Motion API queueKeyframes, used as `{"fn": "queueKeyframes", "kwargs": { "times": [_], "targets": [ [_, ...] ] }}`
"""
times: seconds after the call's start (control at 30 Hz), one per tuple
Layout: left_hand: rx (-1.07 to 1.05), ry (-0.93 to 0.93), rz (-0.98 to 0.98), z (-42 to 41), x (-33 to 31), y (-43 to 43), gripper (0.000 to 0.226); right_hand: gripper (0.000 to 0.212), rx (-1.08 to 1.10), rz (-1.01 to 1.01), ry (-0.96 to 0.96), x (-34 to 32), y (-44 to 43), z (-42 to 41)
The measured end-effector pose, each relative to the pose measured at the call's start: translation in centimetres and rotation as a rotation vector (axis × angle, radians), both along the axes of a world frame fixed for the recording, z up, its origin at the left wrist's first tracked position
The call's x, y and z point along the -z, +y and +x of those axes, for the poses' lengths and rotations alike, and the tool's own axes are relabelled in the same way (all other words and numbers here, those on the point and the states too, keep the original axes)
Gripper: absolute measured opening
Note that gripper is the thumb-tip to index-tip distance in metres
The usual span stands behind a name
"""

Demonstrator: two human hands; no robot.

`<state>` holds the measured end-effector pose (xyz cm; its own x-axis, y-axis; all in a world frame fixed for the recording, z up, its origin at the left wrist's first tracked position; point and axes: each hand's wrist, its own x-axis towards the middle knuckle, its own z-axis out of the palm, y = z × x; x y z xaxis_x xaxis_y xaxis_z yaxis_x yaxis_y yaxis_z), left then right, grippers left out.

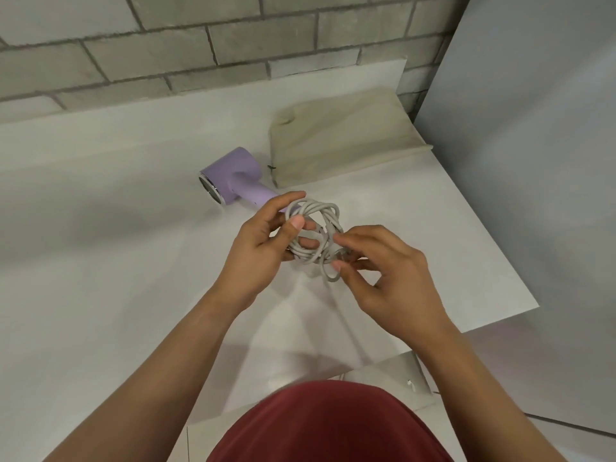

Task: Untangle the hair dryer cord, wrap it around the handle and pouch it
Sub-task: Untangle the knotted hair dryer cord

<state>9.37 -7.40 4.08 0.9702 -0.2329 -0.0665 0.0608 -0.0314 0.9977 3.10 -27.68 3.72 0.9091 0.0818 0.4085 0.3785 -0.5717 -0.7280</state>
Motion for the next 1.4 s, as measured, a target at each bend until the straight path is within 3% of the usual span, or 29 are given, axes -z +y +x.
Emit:
{"fn": "queueKeyframes", "kwargs": {
  "times": [0.07, 0.17, 0.23, 0.3, 0.33, 0.4, 0.5, 0.6, 0.7, 0.83, 1.0, 1.07, 1.3, 1.4],
  "targets": [
    [0.038, -0.023, 0.029, 0.3, -0.4, 0.2, 0.031, 0.032, 0.059, 0.054, -0.037, 0.7, 0.7, 0.0],
    [0.106, -0.018, 0.032, 0.6, -0.7, 0.5, 0.033, 0.034, 0.164, 0.29, 0.062, 0.7, 1.4, 0.2],
    [0.14, -0.001, 0.02, 0.7, -0.7, 0.8, 0.033, 0.056, 0.21, 0.329, 0.175, 0.6, 1.1, 0.7],
    [0.17, 0.018, 0.008, 0.8, -0.7, 1.0, 0.033, 0.083, 0.107, 0.366, 0.356, 0.8, 0.4, 1.1],
    [0.189, 0.029, 0.008, 0.8, -0.7, 1.1, 0.033, 0.085, 0.027, 0.405, 0.432, 1.0, 0.3, 1.3],
    [0.224, 0.04, 0.026, 0.9, -0.7, 0.9, 0.033, 0.064, -0.049, 0.421, 0.451, 1.3, 0.5, 1.6],
    [0.216, 0.039, 0.047, 1.0, -0.7, 0.4, 0.033, 0.037, 0.111, 0.392, 0.328, 1.2, 1.5, 1.7],
    [0.185, 0.024, 0.075, 1.2, -0.7, -0.2, 0.032, 0.035, 0.187, 0.351, 0.259, 1.4, 1.8, 1.8],
    [0.192, 0.03, 0.088, 1.5, -1.0, -0.3, 0.036, 0.032, 0.136, 0.442, 0.312, 1.3, 1.5, 2.0],
    [0.217, 0.199, 0.028, 2.1, -2.2, 0.2, 0.048, 0.019, 0.023, 0.559, 0.4, 1.6, 0.4, 2.2],
    [0.213, 0.335, 0.065, 3.1, -3.4, -0.6, 0.027, 0.018, 0.065, 0.518, 0.378, 1.7, -0.2, 2.6],
    [0.188, 0.363, 0.074, 3.3, -3.6, -1.1, 0.03, 0.018, 0.093, 0.521, 0.369, 1.9, -0.1, 2.6],
    [0.035, 0.277, -0.13, 3.3, -3.1, -0.6, 0.041, 0.017, 0.124, 0.562, 0.442, 1.4, -0.4, 2.7],
    [-0.066, 0.229, -0.228, 3.0, -2.8, -0.3, 0.032, 0.022, 0.144, 0.543, 0.467, 1.4, 0.0, 2.6]
  ]
}}
